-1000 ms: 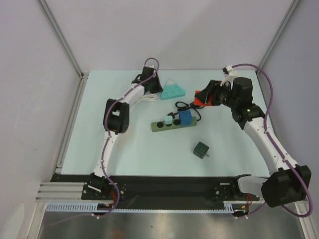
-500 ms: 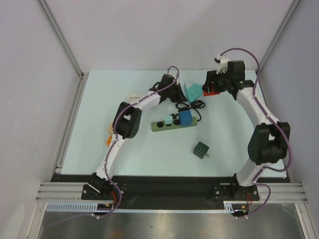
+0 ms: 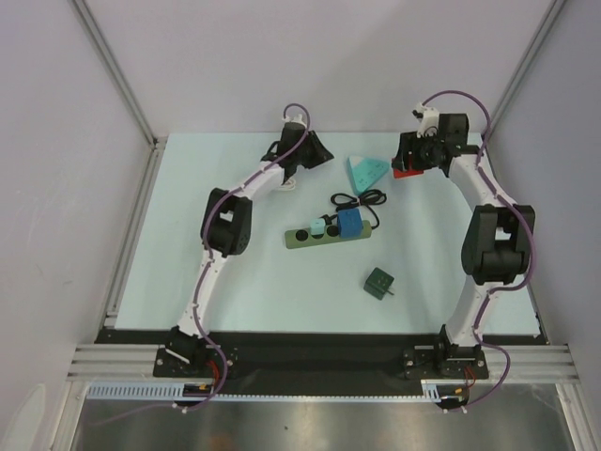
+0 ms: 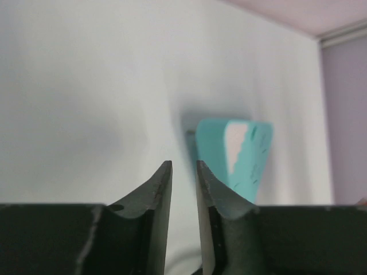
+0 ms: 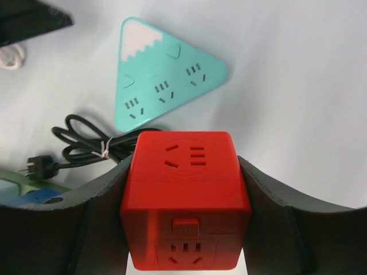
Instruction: Insert the plug
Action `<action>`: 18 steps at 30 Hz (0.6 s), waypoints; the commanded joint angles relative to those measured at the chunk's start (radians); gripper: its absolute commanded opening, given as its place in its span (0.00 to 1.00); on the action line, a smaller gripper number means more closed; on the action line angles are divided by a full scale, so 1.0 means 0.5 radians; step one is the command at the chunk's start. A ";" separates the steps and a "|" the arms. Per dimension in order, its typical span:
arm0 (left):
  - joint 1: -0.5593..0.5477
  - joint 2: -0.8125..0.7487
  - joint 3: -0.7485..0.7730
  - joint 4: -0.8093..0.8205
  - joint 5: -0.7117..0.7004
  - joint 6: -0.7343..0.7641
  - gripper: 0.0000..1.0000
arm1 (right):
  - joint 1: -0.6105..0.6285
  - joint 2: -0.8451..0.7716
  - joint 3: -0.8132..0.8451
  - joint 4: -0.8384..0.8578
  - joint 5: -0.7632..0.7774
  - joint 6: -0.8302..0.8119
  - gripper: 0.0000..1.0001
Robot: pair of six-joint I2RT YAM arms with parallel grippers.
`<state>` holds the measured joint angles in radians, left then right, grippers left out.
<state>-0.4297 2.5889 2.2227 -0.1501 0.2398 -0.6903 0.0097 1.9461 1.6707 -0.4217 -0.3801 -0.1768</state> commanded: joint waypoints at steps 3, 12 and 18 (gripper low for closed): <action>-0.042 0.188 0.058 0.652 -0.028 -0.580 0.34 | -0.004 -0.342 -0.334 0.515 -0.139 0.228 0.00; -0.180 0.341 0.224 0.772 -0.176 -0.534 0.40 | -0.200 0.075 -0.058 0.637 -0.114 0.571 0.00; -0.257 0.498 0.288 1.027 -0.173 -0.672 0.40 | -0.249 -0.002 -0.224 0.724 -0.135 0.504 0.00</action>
<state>-0.5335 2.8048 2.3089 0.2337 0.1596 -0.9699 -0.1139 1.9785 1.5604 -0.1406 -0.4133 0.0608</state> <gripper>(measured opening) 0.403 0.653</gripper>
